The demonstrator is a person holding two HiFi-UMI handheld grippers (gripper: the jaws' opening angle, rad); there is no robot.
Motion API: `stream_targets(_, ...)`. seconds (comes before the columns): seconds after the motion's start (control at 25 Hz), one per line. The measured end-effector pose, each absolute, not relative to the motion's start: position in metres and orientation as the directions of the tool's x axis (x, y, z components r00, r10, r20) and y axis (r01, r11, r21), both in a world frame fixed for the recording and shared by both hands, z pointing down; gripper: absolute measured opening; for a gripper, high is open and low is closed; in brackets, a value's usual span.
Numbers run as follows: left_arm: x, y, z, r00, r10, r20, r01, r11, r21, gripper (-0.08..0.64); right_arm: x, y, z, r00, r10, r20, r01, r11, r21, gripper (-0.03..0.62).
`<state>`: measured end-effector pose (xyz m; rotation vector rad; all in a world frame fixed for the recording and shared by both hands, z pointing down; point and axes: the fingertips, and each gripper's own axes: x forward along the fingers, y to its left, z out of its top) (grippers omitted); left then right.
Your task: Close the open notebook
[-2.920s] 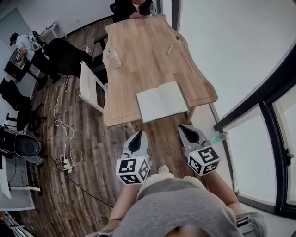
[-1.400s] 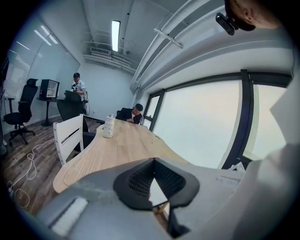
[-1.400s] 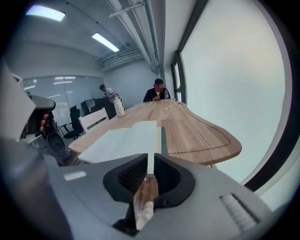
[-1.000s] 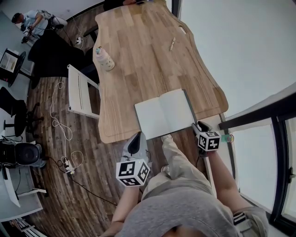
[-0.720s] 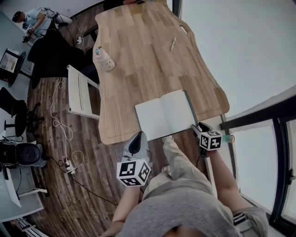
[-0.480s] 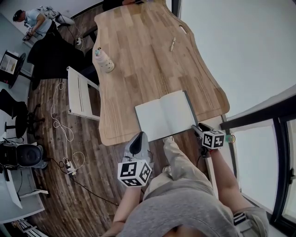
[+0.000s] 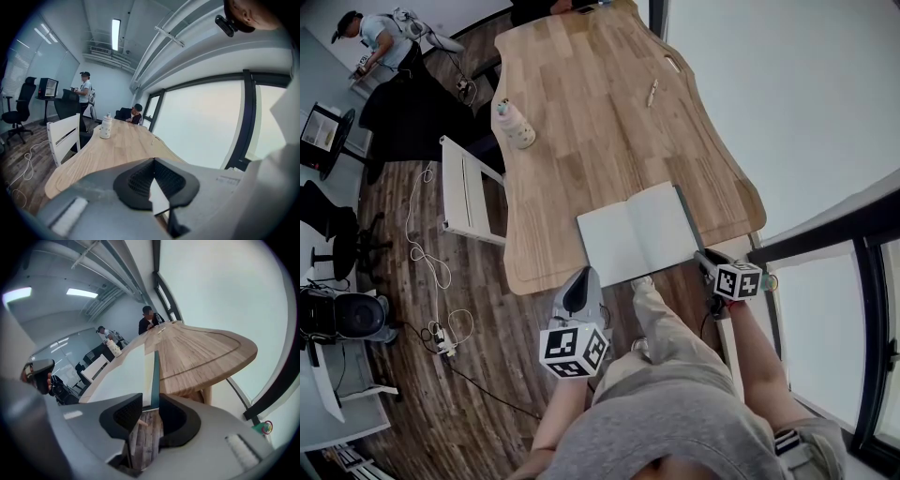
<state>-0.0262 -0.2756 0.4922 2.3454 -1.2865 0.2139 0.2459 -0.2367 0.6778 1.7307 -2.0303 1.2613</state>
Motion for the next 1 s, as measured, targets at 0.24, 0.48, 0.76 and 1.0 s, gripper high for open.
stream_targets(0.24, -0.028, -0.267, 0.487, 0.552, -0.765, 0.331, -0.829, -0.463, 0.312, 0.002, 0.246, -0.238, 0.657, -0.277, -0.757, 0.591, -0.893, -0.023, -0.449, 0.059)
stream_targets(0.48, -0.031, -0.257, 0.478, 0.552, -0.771, 0.318, -0.829, -0.467, 0.307, 0.002, 0.240, -0.238, 0.632, -0.249, -0.791, 0.559, -0.916, 0.006, -0.401, 0.026)
stream_targets(0.76, -0.042, -0.248, 0.478, 0.529, -0.786, 0.320, -0.844, -0.447, 0.297, 0.002, 0.226, -0.240, 0.603, -0.266, -0.822, 0.504, -0.919, 0.058, -0.390, 0.017)
stream_targets(1.0, -0.057, -0.238, 0.476, 0.505, -0.800, 0.324, -0.858, -0.424, 0.290, 0.002, 0.201, -0.241, 0.571, -0.313, -0.836, 0.450, -0.916, 0.142, -0.374, 0.015)
